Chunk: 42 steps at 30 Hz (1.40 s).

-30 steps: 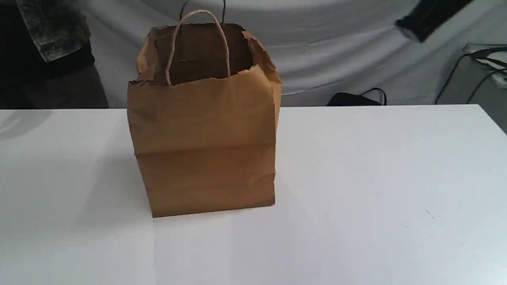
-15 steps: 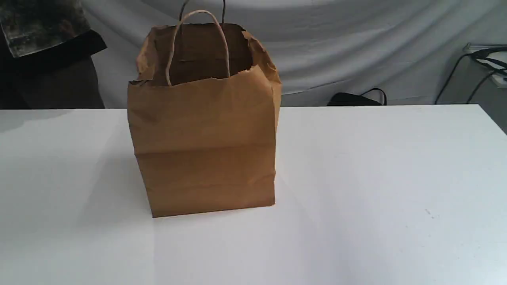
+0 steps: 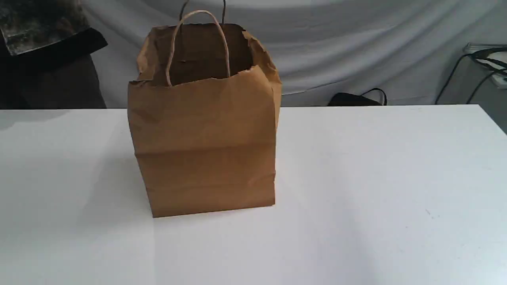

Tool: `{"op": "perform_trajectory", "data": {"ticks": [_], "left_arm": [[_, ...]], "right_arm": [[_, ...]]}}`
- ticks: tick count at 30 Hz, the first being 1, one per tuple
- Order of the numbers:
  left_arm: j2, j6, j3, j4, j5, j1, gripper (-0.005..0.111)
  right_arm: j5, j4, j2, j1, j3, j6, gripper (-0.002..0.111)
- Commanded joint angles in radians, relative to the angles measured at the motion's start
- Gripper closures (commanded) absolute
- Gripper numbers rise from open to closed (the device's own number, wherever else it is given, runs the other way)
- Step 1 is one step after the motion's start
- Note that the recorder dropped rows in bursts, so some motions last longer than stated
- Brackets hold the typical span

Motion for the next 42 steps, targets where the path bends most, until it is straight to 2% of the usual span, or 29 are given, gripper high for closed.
{"op": "perform_trajectory", "data": {"ticks": [1,6,13,15,17,24,31,35,42], "left_arm": [[-0.042,-0.077,0.107,0.127,-0.135,0.0,0.037],[-0.053,-0.15,0.235,0.325,-0.267,0.0,0.037],[-0.053,-0.182,0.389,0.287,-0.305,0.0,0.037],[-0.053,-0.182,0.391,0.287,-0.305,0.0,0.037],[-0.053,-0.205,0.391,0.32,-0.227,0.0,0.037],[-0.053,-0.363,0.391,0.377,-0.196,0.0,0.037],[-0.053,-0.39,0.391,0.377,-0.122,0.0,0.037],[-0.053,-0.38,0.391,0.377,-0.053,0.0,0.037],[-0.053,-0.405,0.391,0.377,0.034,0.0,0.037]], "right_arm": [[0.031,-0.007,-0.158,-0.003,0.101,0.039,0.108],[0.128,-0.007,-0.41,-0.003,0.278,0.136,0.108],[0.251,-0.007,-0.675,-0.003,0.48,0.253,0.108],[0.255,-0.007,-0.719,-0.003,0.532,0.268,0.108],[0.255,-0.007,-0.75,-0.003,0.579,0.287,0.108],[0.219,-0.007,-0.759,-0.003,0.699,0.319,0.108],[0.111,-0.007,-0.759,-0.003,0.761,0.467,0.108],[0.028,-0.006,-0.759,-0.003,0.761,0.437,0.108],[0.025,0.007,-0.759,-0.003,0.761,0.44,0.108]]}}
